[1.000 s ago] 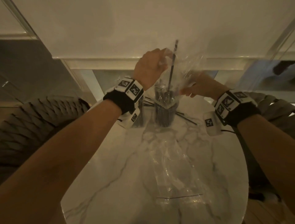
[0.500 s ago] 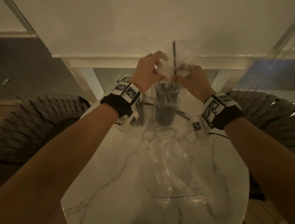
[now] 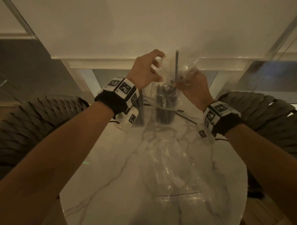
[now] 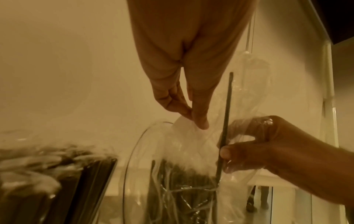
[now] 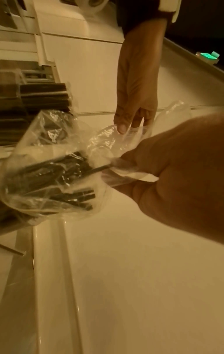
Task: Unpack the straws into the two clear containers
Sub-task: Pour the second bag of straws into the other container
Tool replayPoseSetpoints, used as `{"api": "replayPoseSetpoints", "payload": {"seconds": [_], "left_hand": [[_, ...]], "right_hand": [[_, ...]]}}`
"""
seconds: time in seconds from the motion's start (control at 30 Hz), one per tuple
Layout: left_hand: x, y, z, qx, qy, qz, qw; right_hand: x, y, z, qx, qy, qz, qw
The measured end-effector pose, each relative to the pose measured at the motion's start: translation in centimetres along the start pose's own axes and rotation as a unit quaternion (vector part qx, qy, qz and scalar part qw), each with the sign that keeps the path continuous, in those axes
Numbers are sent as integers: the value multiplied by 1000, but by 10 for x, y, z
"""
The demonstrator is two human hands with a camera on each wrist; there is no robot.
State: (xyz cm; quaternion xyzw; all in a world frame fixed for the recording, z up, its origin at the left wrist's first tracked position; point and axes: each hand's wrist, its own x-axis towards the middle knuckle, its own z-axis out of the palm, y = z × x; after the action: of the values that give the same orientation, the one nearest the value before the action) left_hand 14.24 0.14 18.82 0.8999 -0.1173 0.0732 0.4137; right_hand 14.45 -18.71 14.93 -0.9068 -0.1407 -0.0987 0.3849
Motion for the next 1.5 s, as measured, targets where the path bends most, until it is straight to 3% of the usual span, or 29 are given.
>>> {"api": "replayPoseSetpoints", "payload": {"seconds": [0.17, 0.47, 0.57, 0.7, 0.9, 1.0, 1.13, 1.4, 1.5], "left_hand": [[-2, 13, -8, 1, 20, 14, 1000], [-11, 0, 6, 30, -15, -18, 999], [-10, 9, -2, 14, 11, 6, 1000], [1, 24, -16, -16, 63, 31, 997], [-5, 7, 2, 26, 1, -16, 1000], [-8, -1, 9, 20, -17, -31, 999], [0, 6, -7, -23, 32, -35, 999], [10, 29, -29, -30, 72, -12, 997], [7, 39, -31, -34, 135, 20, 990]], "right_hand": [[-2, -2, 6, 93, 77, 60, 991], [-16, -6, 9, 17, 40, 20, 999], [-11, -14, -4, 6, 91, -20, 996], [-1, -19, -9, 13, 133, -23, 991], [-8, -7, 18, -31, 50, -7, 998], [-3, 1, 19, -41, -16, 38, 998], [15, 2, -5, 18, -2, 74, 997], [25, -26, -49, 24, 52, -1, 998], [24, -31, -52, 31, 124, -19, 992]]}}
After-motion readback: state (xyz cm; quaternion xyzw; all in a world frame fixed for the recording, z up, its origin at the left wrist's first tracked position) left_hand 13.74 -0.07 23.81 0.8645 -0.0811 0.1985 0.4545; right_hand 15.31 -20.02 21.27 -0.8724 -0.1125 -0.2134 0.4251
